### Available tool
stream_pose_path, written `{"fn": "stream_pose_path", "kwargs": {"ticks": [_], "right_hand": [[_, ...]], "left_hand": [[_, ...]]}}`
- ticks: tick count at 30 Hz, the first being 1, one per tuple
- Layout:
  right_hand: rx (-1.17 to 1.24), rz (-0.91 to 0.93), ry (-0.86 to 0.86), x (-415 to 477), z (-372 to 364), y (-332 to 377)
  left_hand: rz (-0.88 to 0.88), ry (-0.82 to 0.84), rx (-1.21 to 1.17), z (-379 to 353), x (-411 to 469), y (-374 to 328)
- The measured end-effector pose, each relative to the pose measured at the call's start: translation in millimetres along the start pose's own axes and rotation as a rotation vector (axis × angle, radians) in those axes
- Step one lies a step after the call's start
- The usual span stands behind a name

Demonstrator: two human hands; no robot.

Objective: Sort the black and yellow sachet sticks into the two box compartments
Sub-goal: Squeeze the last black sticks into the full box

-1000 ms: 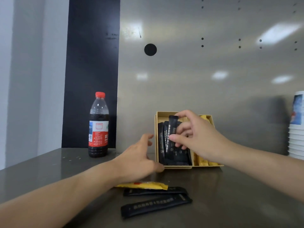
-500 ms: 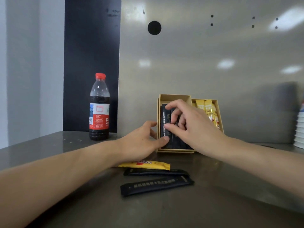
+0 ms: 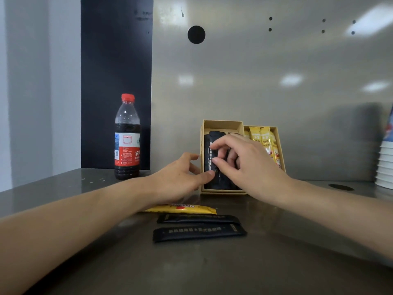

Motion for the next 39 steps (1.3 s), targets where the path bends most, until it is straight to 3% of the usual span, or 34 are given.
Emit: {"fn": "stream_pose_path", "kwargs": {"ticks": [6,11,13,18,21,27,33,39], "right_hand": [[-0.012,-0.010,0.016,-3.0,2.5,-0.8],[0.037,-0.025,0.002,-9.2,12.2,6.1],[0.037,-0.001,0.057,-15.3,14.4,13.3],[-0.099,0.132,0.233,-28.4,8.8,33.4],[-0.156,0.147,0.316,-32.8,1.2,37.3],[-0.108,0.092,0.325,-32.1,0.5,36.6],[0.008,0.013,0.330,-28.8,1.6,33.0],[0.201,-0.184,0.318,-25.9,5.6,16.6]], "left_hand": [[-0.005,-0.002,0.006,5.0,-6.4,-6.9],[0.091,0.004,0.202,35.8,-6.9,0.4],[0.105,0.105,0.246,46.9,-9.1,3.7],[0.106,0.593,0.250,48.4,-36.9,16.2],[0.109,0.667,0.302,46.9,-37.0,20.3],[0.060,0.621,0.204,51.9,-33.8,16.3],[-0.091,0.452,-0.031,61.1,-31.1,-7.3],[-0.112,0.280,-0.203,72.4,-31.7,-18.4]]}}
Point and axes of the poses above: each hand's wrist, its own x-axis towards the middle knuckle, its own z-axis out of the back of the hand, y = z × x, the point moved 6 cm from there along x, towards the middle knuckle, and after that the axes turned 3 degrees about -z, right-handed, at the moved point
